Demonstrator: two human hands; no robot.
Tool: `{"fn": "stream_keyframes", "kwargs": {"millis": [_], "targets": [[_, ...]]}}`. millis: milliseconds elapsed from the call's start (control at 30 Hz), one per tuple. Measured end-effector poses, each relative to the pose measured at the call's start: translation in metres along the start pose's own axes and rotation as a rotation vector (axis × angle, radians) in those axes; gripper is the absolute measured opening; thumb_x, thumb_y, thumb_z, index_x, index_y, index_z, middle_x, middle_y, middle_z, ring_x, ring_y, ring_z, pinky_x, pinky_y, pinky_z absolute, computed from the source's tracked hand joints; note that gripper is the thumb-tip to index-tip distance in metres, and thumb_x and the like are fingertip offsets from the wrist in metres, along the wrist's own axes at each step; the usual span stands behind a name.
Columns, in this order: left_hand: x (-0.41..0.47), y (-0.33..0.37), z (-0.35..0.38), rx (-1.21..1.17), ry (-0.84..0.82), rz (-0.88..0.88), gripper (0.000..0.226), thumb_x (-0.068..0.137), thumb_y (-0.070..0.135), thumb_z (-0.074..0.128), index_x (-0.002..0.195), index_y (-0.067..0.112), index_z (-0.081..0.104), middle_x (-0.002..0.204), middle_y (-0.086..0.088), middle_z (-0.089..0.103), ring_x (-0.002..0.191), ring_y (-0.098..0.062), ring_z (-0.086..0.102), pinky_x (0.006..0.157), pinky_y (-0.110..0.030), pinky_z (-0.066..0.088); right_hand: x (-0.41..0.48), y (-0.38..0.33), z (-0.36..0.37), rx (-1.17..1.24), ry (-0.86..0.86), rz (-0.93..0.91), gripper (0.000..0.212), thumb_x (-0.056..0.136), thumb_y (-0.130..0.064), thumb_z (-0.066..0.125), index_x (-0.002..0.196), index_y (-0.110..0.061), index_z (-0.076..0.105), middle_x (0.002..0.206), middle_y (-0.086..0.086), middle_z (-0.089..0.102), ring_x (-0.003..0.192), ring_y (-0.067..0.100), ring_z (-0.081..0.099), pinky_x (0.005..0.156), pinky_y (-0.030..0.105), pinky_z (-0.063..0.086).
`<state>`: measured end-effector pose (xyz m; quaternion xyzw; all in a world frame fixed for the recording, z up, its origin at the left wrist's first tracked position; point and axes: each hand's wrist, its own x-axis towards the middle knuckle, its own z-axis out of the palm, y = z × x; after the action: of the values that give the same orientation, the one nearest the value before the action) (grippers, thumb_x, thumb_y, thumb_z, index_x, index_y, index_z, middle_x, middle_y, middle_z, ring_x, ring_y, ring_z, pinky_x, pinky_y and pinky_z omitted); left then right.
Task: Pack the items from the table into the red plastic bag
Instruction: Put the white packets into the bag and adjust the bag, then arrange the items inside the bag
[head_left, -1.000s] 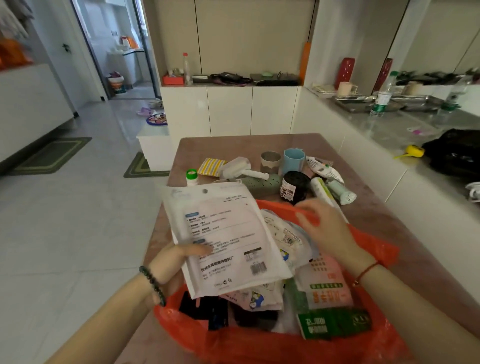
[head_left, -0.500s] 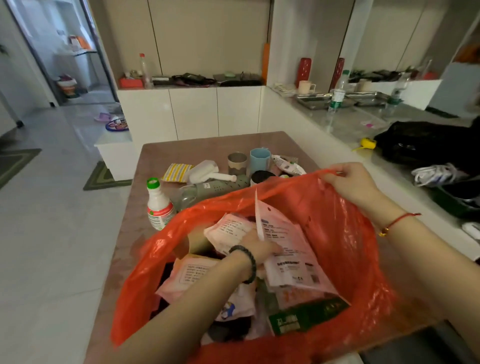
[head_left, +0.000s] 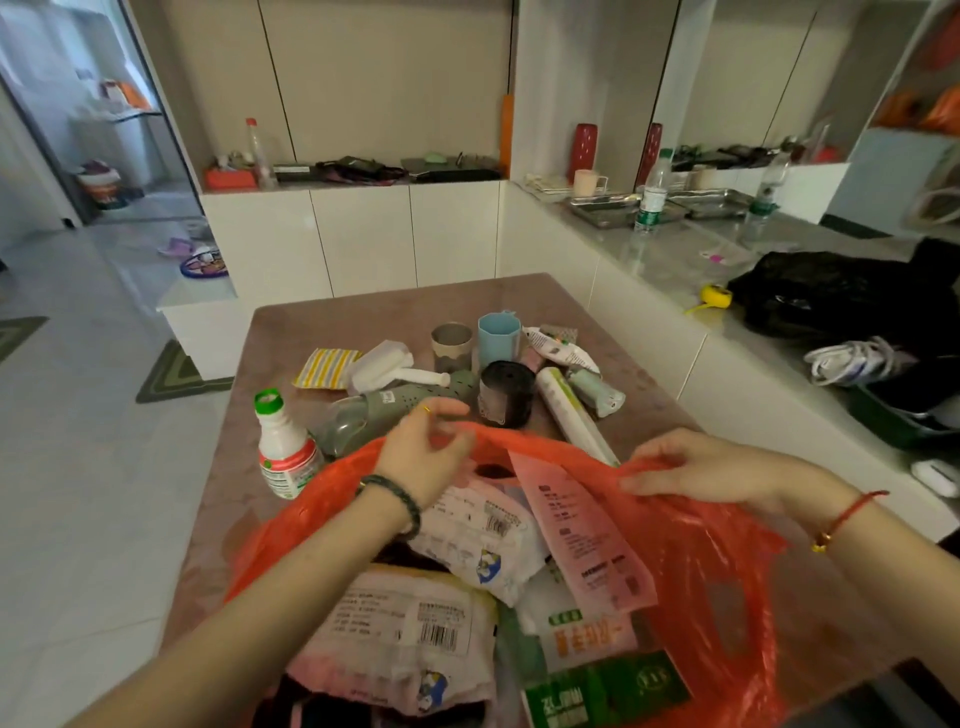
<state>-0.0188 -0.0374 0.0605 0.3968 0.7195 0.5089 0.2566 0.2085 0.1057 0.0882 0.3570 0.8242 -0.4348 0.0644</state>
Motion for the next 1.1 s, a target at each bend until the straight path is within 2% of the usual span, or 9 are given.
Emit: {"fn": "stream_keyframes", "kwargs": {"millis": [100,200,300,433,600,700,833,933,1100], "targets": [[0.03,0.01,-0.016,0.031,0.049,0.138,0.016,0.085,0.008,0.058,0.09,0.023,0.056,0.071,0.005,0.058,0.065,-0.008,0.057,0.068,-0.016,0.05,0.016,-0.002,-0.024,0.254,-0.061,0.014,0.061,0.065,-0.069,0.06,0.106,-0.024,0.066,0.101,0.0,0.073,0.091,0.015,0.068,0.073,0.026,0.055],[0.062,0.012,-0.012,0.179,-0.016,0.144,0.014,0.086,0.011,0.057,0.096,0.021,0.055,0.078,0.01,0.056,0.074,-0.002,0.053,0.065,0.001,0.041,0.066,0.004,-0.034,0.471,0.191,0.047,0.054,0.079,-0.05,0.058,0.123,-0.018,0.053,0.106,0.006,0.067,0.095,0.025,0.065,0.078,0.034,0.054],[0.093,0.004,0.002,0.228,-0.122,0.005,0.023,0.086,0.015,0.058,0.108,0.019,0.053,0.098,0.003,0.059,0.091,-0.011,0.053,0.081,-0.014,0.044,0.128,0.008,-0.032,0.384,0.296,0.094,0.06,0.081,-0.034,0.067,0.134,-0.022,0.041,0.116,0.005,0.055,0.097,0.019,0.057,0.079,0.034,0.053],[0.134,-0.012,0.025,0.267,-0.212,-0.175,0.048,0.086,0.016,0.06,0.13,0.011,0.042,0.122,-0.008,0.054,0.106,-0.015,0.05,0.086,-0.018,0.037,0.206,0.005,-0.022,0.075,0.251,0.018,0.085,0.075,-0.031,0.074,0.143,-0.015,0.026,0.145,0.007,0.037,0.122,0.022,0.046,0.073,0.01,0.046],[0.176,-0.037,0.052,0.25,-0.28,-0.317,0.059,0.085,0.019,0.06,0.136,0.006,0.032,0.135,-0.013,0.048,0.124,-0.022,0.047,0.087,-0.018,0.036,0.291,0.011,-0.004,-0.11,0.24,-0.035,0.101,0.057,-0.053,0.078,0.138,-0.019,0.027,0.139,0.009,0.041,0.128,0.028,0.041,0.104,0.039,0.041],[0.187,-0.045,0.064,0.253,-0.313,-0.353,0.063,0.087,0.022,0.058,0.14,0.008,0.027,0.137,-0.011,0.047,0.122,-0.02,0.048,0.083,-0.018,0.037,0.319,0.02,0.005,-0.231,0.237,-0.015,0.097,0.07,-0.046,0.072,0.145,-0.024,0.016,0.148,0.013,0.022,0.132,0.035,0.032,0.107,0.045,0.037],[0.188,-0.05,0.061,0.228,-0.353,-0.404,0.061,0.088,0.028,0.055,0.14,0.01,0.028,0.133,-0.009,0.05,0.118,-0.02,0.051,0.089,-0.024,0.041,0.319,0.026,0.006,-0.261,0.314,-0.122,0.08,0.068,-0.034,0.076,0.135,-0.021,0.032,0.132,0.012,0.04,0.12,0.031,0.046,0.1,0.039,0.043],[0.174,-0.042,0.046,0.213,-0.428,-0.395,0.056,0.09,0.041,0.047,0.138,0.018,0.03,0.12,-0.001,0.053,0.105,-0.016,0.053,0.081,-0.028,0.046,0.302,0.019,0.0,-0.076,0.466,-0.2,0.072,0.066,-0.031,0.078,0.127,-0.022,0.04,0.127,0.009,0.044,0.117,0.026,0.047,0.098,0.036,0.043],[0.133,-0.018,0.003,0.22,-0.633,-0.298,0.05,0.074,0.064,0.041,0.116,0.039,0.041,0.111,0.013,0.057,0.105,-0.012,0.058,0.092,-0.033,0.047,0.232,-0.033,-0.026,0.34,0.64,-0.446,0.063,0.066,-0.027,0.08,0.119,-0.024,0.048,0.119,-0.002,0.052,0.113,0.018,0.052,0.092,0.024,0.046]]}}
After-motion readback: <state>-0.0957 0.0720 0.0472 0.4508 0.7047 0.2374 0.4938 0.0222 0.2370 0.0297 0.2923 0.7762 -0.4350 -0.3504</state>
